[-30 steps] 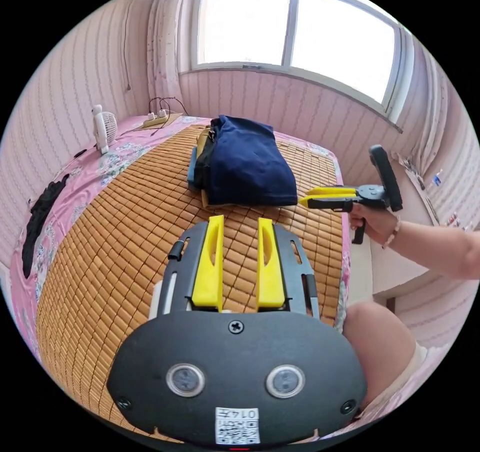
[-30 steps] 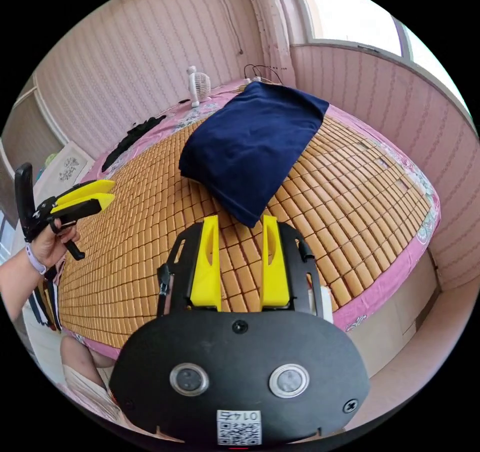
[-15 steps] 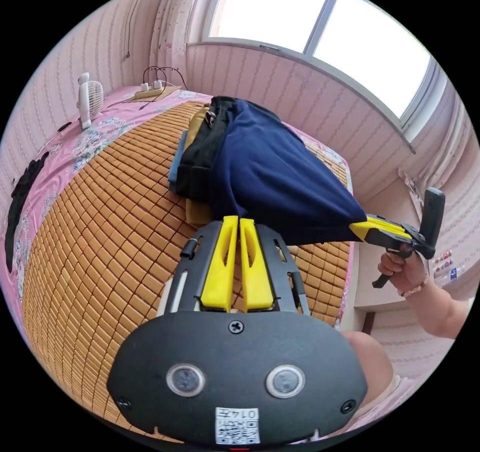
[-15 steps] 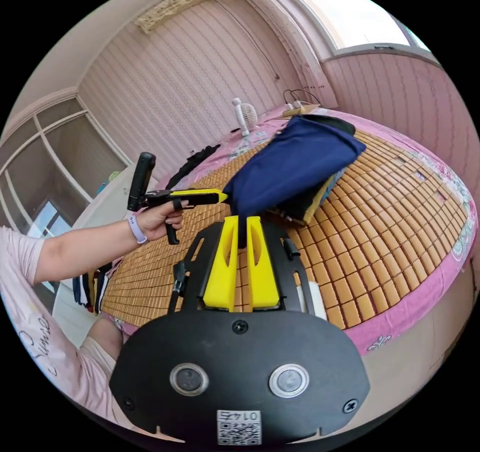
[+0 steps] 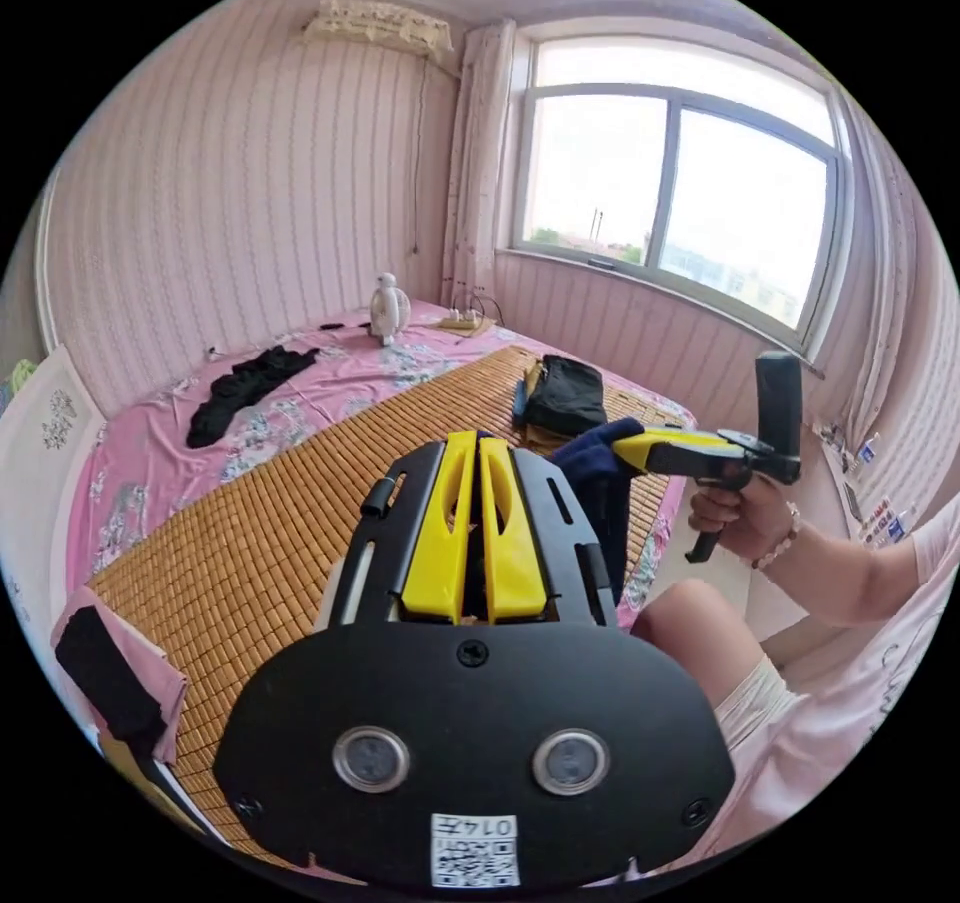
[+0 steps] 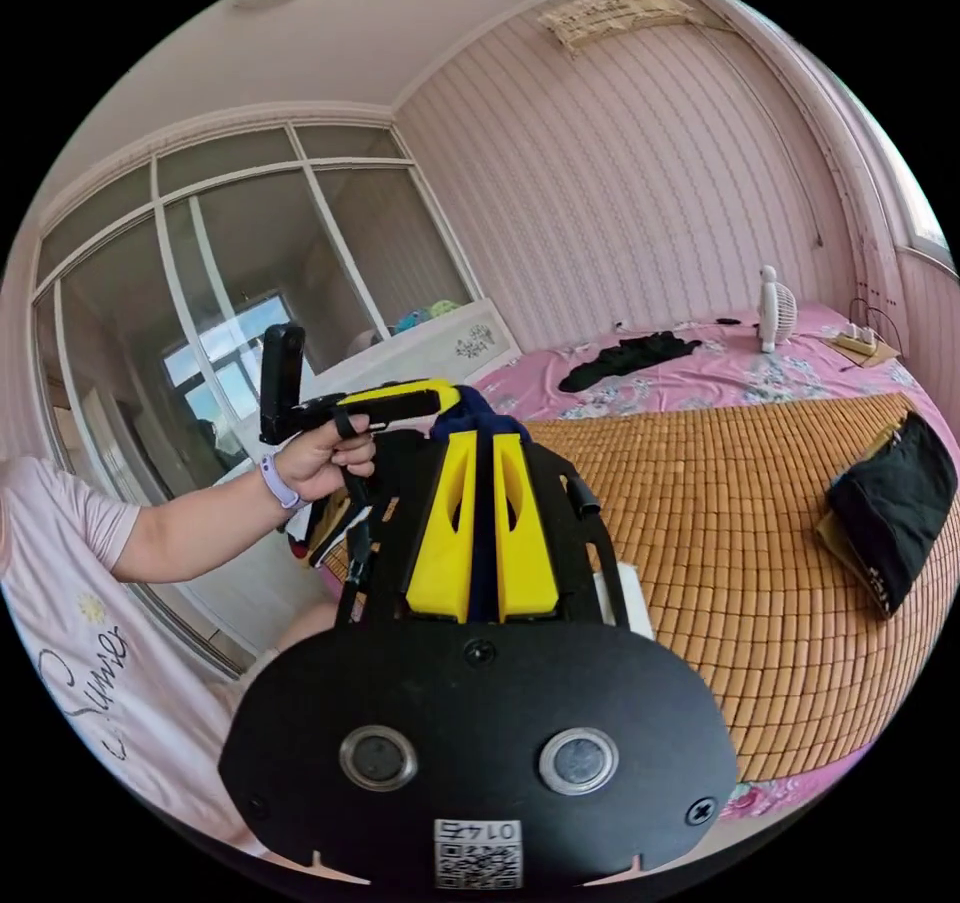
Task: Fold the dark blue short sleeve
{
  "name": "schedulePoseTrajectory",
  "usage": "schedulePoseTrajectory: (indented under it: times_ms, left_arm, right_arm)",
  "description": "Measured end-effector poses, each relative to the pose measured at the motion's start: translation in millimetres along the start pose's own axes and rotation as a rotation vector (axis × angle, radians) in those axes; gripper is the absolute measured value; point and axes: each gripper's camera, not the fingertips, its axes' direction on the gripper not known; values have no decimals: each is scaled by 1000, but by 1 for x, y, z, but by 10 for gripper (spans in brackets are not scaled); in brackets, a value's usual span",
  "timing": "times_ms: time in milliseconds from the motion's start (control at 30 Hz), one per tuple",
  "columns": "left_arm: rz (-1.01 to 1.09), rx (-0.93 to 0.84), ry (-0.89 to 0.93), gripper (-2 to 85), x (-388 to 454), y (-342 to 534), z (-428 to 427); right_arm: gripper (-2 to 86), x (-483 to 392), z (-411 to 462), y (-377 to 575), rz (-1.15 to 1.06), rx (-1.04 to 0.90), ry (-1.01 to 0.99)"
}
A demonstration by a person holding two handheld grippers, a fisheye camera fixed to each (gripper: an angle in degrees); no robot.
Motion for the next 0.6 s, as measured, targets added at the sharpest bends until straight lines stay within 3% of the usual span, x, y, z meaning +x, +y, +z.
schedulePoseTrajectory:
  times_ms: [100, 233, 400, 467, 600]
  left_arm:
    - [24, 148, -43, -9, -15, -5, -87]
    - [71, 201, -7, -5, -15, 14, -127]
    - [-62, -36, 229, 46, -29, 120, -71]
    - [-117, -165, 193, 57, -34, 199, -55]
    - [-264, -264, 87, 55, -57, 292, -69]
  right_arm:
    - [26, -53, 11, 10, -15, 75, 40]
    - [40, -82, 36, 59, 21, -38, 120]
    - [60, -60, 83, 154, 126, -431, 248]
    - [60, -47, 87, 181, 200, -515, 310]
    - [73, -30, 91, 204, 254, -568, 321]
